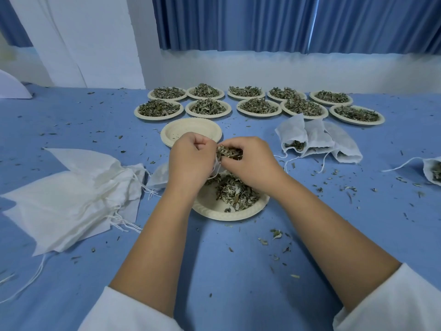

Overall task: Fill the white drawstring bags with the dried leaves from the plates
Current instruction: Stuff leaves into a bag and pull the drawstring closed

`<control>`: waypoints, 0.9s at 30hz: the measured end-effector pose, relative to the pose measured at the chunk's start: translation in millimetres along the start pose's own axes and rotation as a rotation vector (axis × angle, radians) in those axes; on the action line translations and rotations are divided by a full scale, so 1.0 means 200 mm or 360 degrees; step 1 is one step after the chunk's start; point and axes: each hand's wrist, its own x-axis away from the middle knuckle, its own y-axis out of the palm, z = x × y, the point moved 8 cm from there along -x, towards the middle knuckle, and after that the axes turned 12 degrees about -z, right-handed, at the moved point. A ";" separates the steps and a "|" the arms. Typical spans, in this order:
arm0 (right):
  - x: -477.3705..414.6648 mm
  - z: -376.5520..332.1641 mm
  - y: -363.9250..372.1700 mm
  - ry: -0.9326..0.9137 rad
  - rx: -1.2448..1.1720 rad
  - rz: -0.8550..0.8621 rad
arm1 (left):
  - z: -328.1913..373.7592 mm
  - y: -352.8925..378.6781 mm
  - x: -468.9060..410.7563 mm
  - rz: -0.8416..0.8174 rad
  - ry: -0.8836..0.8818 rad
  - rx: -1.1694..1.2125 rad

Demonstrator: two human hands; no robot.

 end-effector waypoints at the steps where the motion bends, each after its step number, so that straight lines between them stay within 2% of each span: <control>1: 0.00 0.00 0.01 0.0032 -0.0060 -0.0064 | -0.01 -0.01 -0.01 0.0006 -0.0025 -0.0031; 4: 0.00 0.02 0.03 0.0108 -0.0373 -0.0144 | -0.01 -0.03 -0.01 0.0037 -0.0028 -0.0158; 7: 0.00 0.04 0.03 0.0143 -0.0587 -0.0046 | -0.01 -0.03 0.00 0.0064 -0.0001 -0.0231; 13: 0.01 0.09 0.03 0.0219 -0.0472 0.0049 | -0.01 -0.03 0.00 0.0045 -0.0010 -0.0204; 21: 0.00 0.10 0.04 0.0214 -0.0795 0.0027 | 0.00 0.01 -0.01 -0.0052 -0.0005 -0.0168; 24: -0.01 0.12 0.07 0.0288 -0.1053 -0.0124 | 0.00 -0.01 -0.01 -0.0045 -0.0013 -0.0095; 27: -0.01 0.11 0.07 0.0277 -0.1102 -0.0168 | 0.00 -0.02 -0.01 -0.0059 -0.0024 -0.0039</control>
